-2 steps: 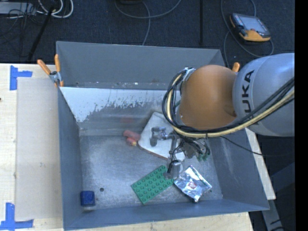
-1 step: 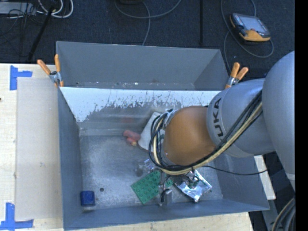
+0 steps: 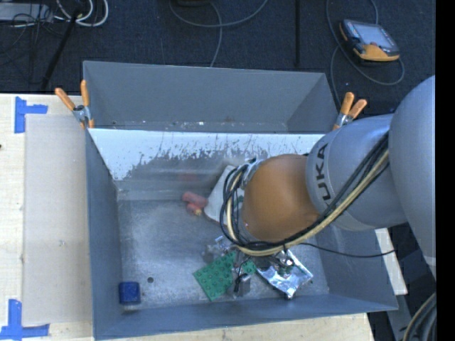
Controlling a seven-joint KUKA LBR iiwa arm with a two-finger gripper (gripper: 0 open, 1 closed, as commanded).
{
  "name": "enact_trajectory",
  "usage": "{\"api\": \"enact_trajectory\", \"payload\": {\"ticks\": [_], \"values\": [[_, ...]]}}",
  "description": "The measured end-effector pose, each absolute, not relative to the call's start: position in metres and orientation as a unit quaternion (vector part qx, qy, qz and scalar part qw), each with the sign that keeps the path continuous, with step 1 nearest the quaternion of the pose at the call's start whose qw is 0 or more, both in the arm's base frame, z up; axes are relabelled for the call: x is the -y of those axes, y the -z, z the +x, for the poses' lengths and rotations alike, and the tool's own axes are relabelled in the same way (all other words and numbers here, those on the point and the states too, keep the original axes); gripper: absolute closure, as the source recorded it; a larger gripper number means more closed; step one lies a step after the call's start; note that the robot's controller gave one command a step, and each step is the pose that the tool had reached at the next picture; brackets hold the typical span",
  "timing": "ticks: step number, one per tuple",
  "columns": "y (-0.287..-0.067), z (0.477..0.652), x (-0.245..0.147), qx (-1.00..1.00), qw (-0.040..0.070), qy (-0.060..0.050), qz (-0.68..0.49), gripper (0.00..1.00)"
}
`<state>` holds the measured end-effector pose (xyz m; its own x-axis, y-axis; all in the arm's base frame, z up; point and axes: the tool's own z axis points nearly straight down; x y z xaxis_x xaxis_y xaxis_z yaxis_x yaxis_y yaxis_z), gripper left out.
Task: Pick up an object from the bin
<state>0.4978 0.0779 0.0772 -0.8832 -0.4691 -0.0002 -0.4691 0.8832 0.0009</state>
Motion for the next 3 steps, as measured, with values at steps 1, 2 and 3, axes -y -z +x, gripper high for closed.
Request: {"api": "enact_trajectory", "payload": {"ticks": [1,2,3], "values": [[-0.187,0.485,-0.087,0.970,-0.003,0.000,0.244,1.00],[-0.404,0.499,-0.068,0.942,-0.005,-0.001,0.335,1.00],[-0.223,0.517,-0.109,0.935,0.004,0.002,0.353,1.00]]}}
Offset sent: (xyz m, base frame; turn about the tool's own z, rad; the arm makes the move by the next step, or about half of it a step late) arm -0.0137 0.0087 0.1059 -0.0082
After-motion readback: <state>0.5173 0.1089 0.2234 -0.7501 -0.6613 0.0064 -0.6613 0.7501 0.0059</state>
